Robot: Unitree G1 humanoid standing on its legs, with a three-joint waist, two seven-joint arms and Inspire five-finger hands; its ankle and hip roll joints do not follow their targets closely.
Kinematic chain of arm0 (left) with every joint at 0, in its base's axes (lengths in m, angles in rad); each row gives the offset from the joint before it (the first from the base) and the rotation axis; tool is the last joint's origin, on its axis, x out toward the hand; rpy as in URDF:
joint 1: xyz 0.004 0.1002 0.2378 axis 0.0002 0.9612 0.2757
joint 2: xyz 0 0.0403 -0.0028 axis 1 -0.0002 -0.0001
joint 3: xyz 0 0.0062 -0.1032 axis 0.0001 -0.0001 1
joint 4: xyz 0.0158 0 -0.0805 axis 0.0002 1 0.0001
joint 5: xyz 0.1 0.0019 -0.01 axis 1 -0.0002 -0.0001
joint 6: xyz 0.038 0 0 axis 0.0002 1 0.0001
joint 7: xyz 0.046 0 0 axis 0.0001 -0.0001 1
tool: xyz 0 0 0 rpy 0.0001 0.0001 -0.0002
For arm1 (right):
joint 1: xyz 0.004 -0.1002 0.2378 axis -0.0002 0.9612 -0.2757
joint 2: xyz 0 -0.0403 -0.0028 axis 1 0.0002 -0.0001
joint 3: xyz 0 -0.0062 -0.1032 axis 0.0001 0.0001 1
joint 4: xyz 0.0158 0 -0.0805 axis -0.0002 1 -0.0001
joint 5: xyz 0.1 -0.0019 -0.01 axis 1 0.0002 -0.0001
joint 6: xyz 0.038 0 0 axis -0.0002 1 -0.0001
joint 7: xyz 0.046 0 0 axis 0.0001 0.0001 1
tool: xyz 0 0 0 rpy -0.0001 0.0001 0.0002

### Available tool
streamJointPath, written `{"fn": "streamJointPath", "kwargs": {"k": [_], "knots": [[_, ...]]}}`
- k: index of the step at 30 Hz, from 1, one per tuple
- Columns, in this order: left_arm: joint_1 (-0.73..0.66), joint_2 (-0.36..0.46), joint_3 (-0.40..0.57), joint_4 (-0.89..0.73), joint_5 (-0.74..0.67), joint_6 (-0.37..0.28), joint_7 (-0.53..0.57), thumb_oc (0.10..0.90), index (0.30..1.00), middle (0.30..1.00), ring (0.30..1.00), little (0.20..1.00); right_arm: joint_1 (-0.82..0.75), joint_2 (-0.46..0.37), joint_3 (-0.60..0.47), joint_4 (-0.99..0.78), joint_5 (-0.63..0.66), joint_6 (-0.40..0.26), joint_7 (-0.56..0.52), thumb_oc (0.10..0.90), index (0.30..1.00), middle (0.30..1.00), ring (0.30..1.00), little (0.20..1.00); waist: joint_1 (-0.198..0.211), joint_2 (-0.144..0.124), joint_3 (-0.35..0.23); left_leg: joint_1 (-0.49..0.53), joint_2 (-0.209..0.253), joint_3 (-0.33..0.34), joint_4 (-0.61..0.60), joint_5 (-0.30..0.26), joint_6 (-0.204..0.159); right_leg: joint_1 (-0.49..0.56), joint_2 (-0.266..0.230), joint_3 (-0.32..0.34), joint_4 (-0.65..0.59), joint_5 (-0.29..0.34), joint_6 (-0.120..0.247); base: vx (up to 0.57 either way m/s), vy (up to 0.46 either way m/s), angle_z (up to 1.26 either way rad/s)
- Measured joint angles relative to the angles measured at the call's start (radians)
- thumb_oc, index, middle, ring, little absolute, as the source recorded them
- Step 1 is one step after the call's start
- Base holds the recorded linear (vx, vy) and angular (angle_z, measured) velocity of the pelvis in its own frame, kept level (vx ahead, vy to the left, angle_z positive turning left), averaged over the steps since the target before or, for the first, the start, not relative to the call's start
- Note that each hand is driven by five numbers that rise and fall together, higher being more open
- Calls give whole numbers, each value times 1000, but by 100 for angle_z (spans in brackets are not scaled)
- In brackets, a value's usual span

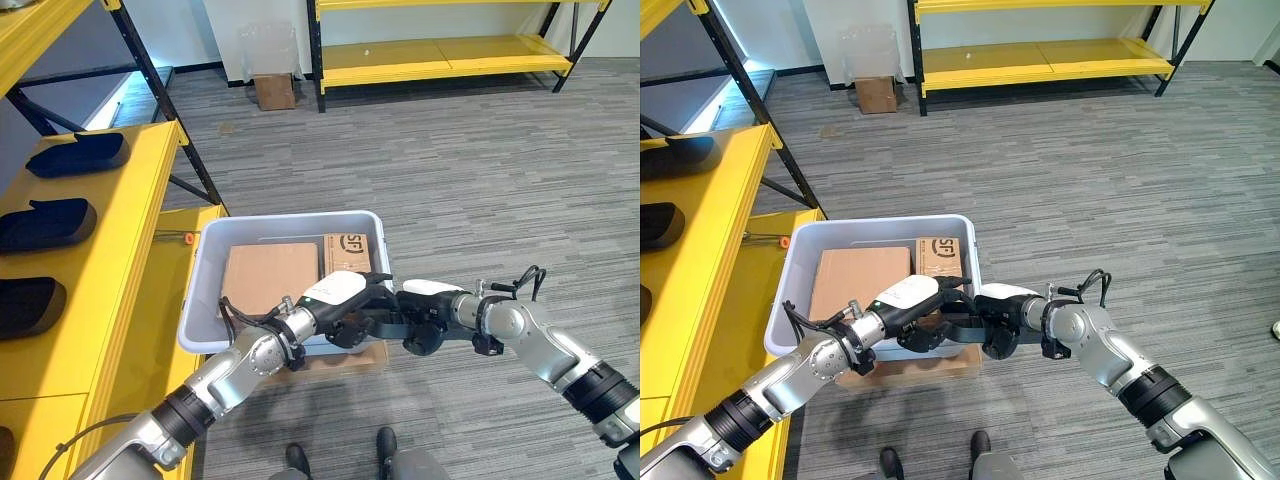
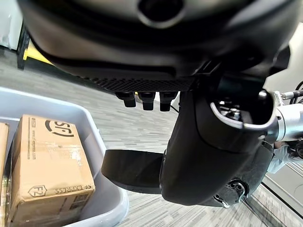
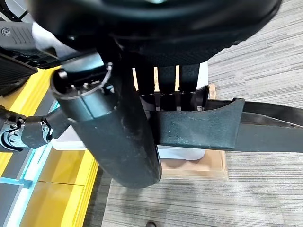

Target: Move parts from the plastic box to the shelf.

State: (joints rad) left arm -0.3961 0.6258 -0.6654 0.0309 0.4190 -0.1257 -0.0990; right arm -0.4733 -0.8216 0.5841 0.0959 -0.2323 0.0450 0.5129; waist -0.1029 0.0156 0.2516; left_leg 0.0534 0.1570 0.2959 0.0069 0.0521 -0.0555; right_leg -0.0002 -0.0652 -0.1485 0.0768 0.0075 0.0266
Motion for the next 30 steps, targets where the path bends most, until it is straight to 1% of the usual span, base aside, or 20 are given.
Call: {"fn": "streamJointPath", "kwargs": {"k": [4, 7, 11, 15, 20, 25, 26, 30], "knots": [[5, 30, 3, 7, 29, -18, 37, 900, 1000, 1000, 1000, 1000, 0, 2, 1, 0, 0, -26, -7, 400, 300, 300, 300, 300, 1, 0, 0, 3, 0, -1, 0, 0, 0, 4, 0, -1, -1, 0, 0, 0, 0, 0], [26, 32, 15, 44, 38, -12, 67, 900, 1000, 1000, 1000, 1000, 0, 3, 1, 0, 1, -55, -27, 400, 300, 300, 300, 300, 5, 1, 0, 4, 0, -2, 0, 0, 0, 9, 0, -2, -6, 1, -1, 0, 0, 0], [62, 32, 62, 78, 41, -12, 71, 900, 1000, 1000, 1000, 1000, 0, 34, 1, 0, 1, -74, -38, 400, 300, 300, 300, 300, 16, 0, 0, 4, 0, -2, 0, 0, 0, 11, 1, -2, -11, 5, -1, 0, 0, 0], [63, 39, 67, 79, 62, -15, 71, 900, 1000, 1000, 1000, 1000, 0, 38, 2, 0, 1, -75, -46, 400, 300, 300, 300, 300, 29, 0, 0, 4, 0, -3, 0, 0, 0, 12, 1, -3, -10, 6, -1, 0, 0, 0], [66, 73, 73, 89, 78, -46, 70, 900, 1000, 1000, 1000, 1000, 0, 38, 2, 0, 1, -75, -60, 400, 300, 300, 300, 300, 26, 0, 0, 5, 0, -3, 0, 0, 0, 11, 1, -2, -10, 7, -1, 0, 0, 0], [67, 74, 72, 107, 82, -85, 71, 900, 1000, 1000, 1000, 1000, 0, 38, 2, 0, 0, -76, -62, 400, 300, 300, 300, 300, 25, 0, 0, 5, 0, -2, 0, 0, 0, 11, 1, -1, -10, 8, 0, 0, 0, 0], [67, 74, 72, 112, 103, -97, 73, 900, 1000, 1000, 1000, 1000, 0, 38, 2, 1, 0, -78, -64, 400, 300, 300, 300, 300, 24, 0, 0, 5, 0, -2, 0, 0, 0, 11, 1, -1, -10, 8, 0, 0, 0, 0], [65, 72, 59, 114, 108, -108, 72, 900, 1000, 1000, 1000, 1000, -1, 39, 10, 1, 0, -83, -70, 400, 300, 300, 300, 300, 22, 0, 0, 8, 0, -1, 0, 0, -1, 13, 1, 0, -10, 9, 0, 0, 0, 0]]}}
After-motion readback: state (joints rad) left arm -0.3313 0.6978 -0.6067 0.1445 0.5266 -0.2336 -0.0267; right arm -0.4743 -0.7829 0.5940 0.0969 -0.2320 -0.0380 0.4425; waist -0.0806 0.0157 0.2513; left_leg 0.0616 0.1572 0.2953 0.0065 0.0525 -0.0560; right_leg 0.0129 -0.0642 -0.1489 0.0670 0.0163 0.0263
